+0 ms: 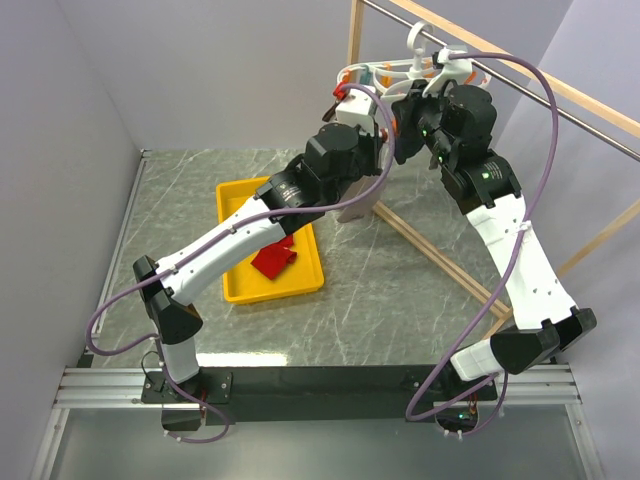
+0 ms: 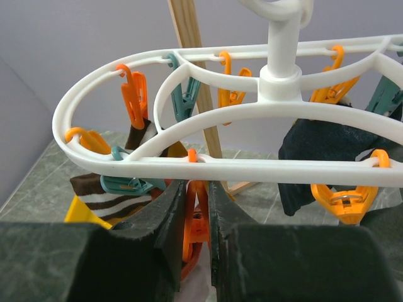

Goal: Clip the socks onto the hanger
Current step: Clamp the sock onto the hanger.

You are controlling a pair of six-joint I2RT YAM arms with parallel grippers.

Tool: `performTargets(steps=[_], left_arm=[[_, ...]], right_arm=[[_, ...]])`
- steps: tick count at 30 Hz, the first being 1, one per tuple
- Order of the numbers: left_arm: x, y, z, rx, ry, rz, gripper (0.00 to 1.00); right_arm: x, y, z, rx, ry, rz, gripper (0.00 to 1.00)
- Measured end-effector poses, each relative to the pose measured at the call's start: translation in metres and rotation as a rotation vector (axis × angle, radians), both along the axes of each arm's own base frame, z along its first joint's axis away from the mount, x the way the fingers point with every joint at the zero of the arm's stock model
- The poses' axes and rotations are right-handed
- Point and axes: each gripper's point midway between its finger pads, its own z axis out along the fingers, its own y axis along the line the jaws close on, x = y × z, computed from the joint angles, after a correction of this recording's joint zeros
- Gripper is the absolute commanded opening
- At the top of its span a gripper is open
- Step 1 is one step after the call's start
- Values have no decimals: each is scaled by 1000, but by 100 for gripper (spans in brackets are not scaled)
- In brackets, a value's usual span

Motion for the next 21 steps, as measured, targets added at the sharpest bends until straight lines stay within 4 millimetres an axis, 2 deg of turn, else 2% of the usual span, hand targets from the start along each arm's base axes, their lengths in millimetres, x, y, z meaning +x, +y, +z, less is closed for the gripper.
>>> performTargets(steps=[21], left_arm=[[-1,-9,-4,-47,-6,-9,1]], right_arm=[[-1,1,1,222,62,-62,0]])
